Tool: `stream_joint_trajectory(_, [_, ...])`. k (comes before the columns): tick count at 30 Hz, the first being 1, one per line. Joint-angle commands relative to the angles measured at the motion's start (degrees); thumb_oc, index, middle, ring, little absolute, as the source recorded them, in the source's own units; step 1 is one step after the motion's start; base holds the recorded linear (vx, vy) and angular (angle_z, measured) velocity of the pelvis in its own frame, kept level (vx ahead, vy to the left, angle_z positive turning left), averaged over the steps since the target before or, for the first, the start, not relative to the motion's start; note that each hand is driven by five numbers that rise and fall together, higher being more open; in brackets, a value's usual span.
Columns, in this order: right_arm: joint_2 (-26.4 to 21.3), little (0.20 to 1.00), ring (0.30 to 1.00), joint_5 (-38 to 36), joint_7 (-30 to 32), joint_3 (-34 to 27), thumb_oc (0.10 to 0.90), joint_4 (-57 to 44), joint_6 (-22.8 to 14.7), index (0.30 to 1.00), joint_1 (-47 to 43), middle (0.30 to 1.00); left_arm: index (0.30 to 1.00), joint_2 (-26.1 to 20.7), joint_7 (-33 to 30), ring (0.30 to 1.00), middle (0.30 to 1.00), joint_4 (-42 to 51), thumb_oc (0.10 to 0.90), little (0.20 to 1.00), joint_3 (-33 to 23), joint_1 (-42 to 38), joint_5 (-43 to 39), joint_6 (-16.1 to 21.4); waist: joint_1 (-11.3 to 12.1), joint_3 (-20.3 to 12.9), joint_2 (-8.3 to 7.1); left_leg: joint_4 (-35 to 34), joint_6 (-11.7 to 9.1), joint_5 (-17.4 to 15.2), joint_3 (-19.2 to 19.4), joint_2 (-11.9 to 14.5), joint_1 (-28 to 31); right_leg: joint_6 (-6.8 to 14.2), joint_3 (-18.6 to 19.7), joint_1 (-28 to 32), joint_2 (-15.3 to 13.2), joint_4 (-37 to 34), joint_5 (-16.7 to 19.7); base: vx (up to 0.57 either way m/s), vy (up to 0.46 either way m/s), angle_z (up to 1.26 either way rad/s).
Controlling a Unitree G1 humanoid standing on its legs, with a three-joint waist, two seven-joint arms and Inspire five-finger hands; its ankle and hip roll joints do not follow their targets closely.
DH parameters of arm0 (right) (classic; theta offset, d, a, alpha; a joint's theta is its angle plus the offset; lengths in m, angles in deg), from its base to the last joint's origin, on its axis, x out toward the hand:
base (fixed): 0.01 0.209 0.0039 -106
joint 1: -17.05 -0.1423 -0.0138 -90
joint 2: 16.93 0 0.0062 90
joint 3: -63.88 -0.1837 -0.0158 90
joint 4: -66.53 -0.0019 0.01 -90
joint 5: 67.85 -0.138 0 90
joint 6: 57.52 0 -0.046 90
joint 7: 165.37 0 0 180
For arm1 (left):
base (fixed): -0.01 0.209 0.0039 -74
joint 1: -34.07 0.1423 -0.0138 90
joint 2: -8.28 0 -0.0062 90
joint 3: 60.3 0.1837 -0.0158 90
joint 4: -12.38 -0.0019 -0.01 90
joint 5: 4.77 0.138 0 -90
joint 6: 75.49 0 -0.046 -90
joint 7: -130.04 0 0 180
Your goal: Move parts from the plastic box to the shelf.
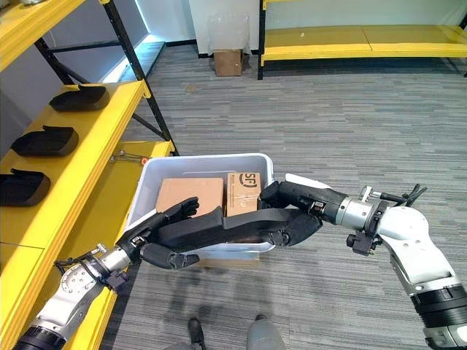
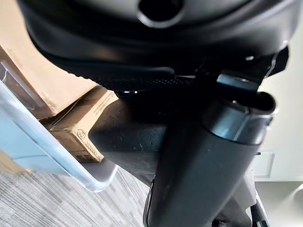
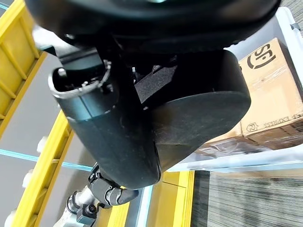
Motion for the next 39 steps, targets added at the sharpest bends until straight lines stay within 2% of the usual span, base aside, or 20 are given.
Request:
stream_joint_trajectory(1, [4.0,0.300,0.300,-5.4,2.3,-0.7,0.400,-7.2,-5.8,0.300,-7.2,0.300,1.000,1.0,-0.2,1.000,1.000,3.9,0.900,1.000,2.1,-7.6,-3.8,4.3,-0.2,-3.4,-3.36,3.5,-1.3,-9.3,-3.4,4.4,2.6,-0.3,-3.2,6.1,-2.0,-8.1,2.0,0.00,0.000,0.00])
stream_joint_trajectory(19, [6.5,0.300,0.300,-6.2,2.4,0.1,0.400,-8.9,-5.3,0.300,-8.1,0.300,1.000,3.7,0.5,1.000,1.000,3.9,0.900,1.000,4.8,-8.4,-5.4,3.9,-0.9,-3.6,-3.30,3.9,-1.1,-9.8,-3.0,4.4,3.2,-0.3,-2.6,6.5,-1.8,-7.8,1.7,0.00,0.000,0.00])
stream_joint_trajectory(20, [6.8,0.300,0.300,-6.1,2.5,0.2,0.400,-9.0,-5.2,0.300,-8.2,0.300,0.632,3.7,0.3,0.632,0.632,4.2,0.637,0.632,4.9,-8.4,-5.2,4.1,-0.9,-3.5,-3.27,3.9,-1.1,-9.8,-3.0,4.4,3.1,-0.3,-2.6,6.5,-1.8,-7.8,1.7,0.00,0.000,0.00])
stream_joint_trajectory(21, [6.9,0.300,0.300,-6.0,2.6,0.4,0.400,-9.1,-5.1,0.300,-8.3,0.300,0.525,3.8,0.2,0.525,0.525,4.3,0.561,0.525,5.0,-8.4,-5.3,3.9,-0.8,-3.5,-3.26,3.9,-1.1,-9.7,-3.1,4.4,3.1,-0.4,-2.6,6.5,-1.8,-7.8,1.7,0.00,0.000,0.00])
stream_joint_trajectory(22, [7.0,0.300,0.300,-6.2,2.9,0.5,0.400,-9.3,-5.1,0.300,-8.4,0.300,0.300,3.9,0.3,0.300,0.300,4.5,0.400,0.300,5.2,-8.4,-6.3,3.5,-0.8,-3.5,-3.27,3.9,-1.1,-9.7,-3.1,4.4,3.1,-0.4,-2.6,6.6,-1.8,-7.8,1.7,0.00,0.000,0.00])
stream_joint_trajectory(27, [8.0,0.300,0.300,-6.5,3.6,0.9,0.400,-9.5,-5.3,0.300,-8.8,0.300,0.300,5.1,-1.0,0.300,0.300,5.1,0.400,0.300,5.7,-8.0,-9.8,1.6,-0.6,-3.6,-3.40,3.9,-1.2,-9.8,-3.2,4.4,3.2,-0.4,-2.8,6.7,-1.8,-7.9,1.6,0.00,0.000,0.00])
stream_joint_trajectory(30, [9.3,0.300,0.300,-6.3,4.0,0.7,0.400,-9.5,-5.8,0.300,-8.7,0.300,0.300,7.1,0.2,0.300,0.300,5.2,0.400,0.300,5.6,-6.8,-15.3,-1.8,-0.3,-3.7,-3.67,4.0,-1.1,-10.0,-3.5,4.4,3.2,-0.5,-3.1,6.9,-1.9,-8.0,1.6,0.00,0.000,0.00])
stream_joint_trajectory(39, [11.6,0.300,0.300,-7.2,5.7,0.1,0.400,-10.7,-5.1,0.300,-9.0,0.300,0.300,9.0,0.0,0.300,0.300,5.3,0.400,0.300,5.9,-5.7,-15.7,-1.1,-0.1,-4.0,-4.06,3.6,-1.2,-10.0,-3.3,4.6,3.6,-0.3,-3.2,7.3,-1.9,-8.5,1.8,0.00,0.000,0.00])
